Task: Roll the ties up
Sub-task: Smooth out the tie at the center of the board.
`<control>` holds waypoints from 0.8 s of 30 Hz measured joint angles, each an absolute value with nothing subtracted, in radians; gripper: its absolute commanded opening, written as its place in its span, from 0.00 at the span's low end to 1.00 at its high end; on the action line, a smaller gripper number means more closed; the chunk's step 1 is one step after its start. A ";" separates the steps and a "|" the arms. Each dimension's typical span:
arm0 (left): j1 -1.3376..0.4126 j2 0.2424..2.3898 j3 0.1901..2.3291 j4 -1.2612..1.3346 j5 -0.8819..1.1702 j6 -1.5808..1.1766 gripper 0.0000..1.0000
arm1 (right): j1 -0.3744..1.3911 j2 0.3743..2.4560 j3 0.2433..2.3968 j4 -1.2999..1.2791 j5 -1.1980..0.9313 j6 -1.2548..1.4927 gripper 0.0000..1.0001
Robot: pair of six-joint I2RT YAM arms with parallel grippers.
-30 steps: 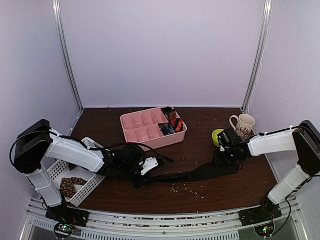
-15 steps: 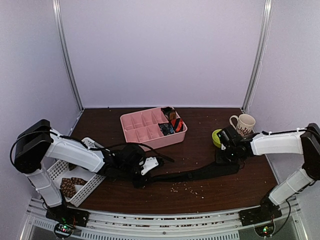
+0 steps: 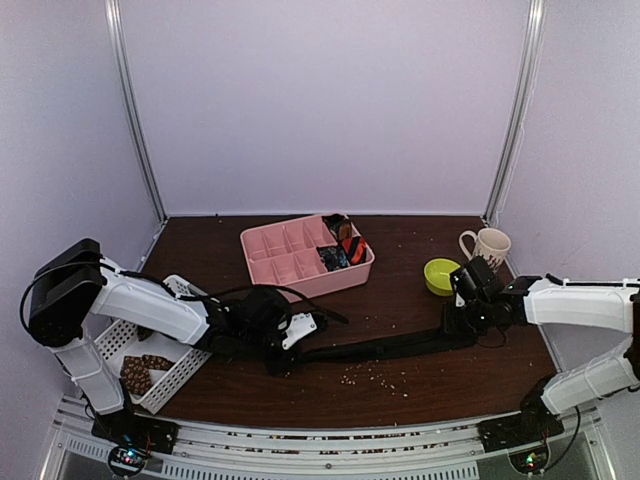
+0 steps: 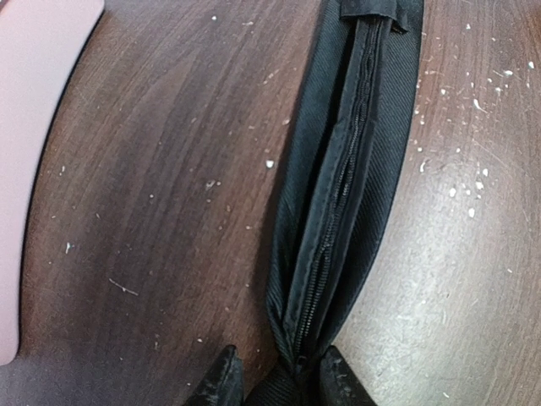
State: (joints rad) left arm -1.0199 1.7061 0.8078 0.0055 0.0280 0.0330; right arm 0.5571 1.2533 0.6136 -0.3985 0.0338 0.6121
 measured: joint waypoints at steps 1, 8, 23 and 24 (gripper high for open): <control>-1.020 1.706 0.808 0.006 0.028 0.033 0.31 | 0.557 1.265 0.610 -0.400 0.034 0.614 0.01; -1.020 1.699 0.794 0.009 0.029 0.038 0.73 | 0.557 1.312 0.609 -0.391 0.043 0.624 0.43; -0.996 1.177 0.503 0.315 0.018 -0.014 0.98 | 0.554 1.011 0.691 -0.411 0.007 0.575 1.00; -0.996 1.159 0.481 0.364 0.014 -0.024 0.98 | 0.551 0.995 0.709 -0.393 -0.012 0.574 0.99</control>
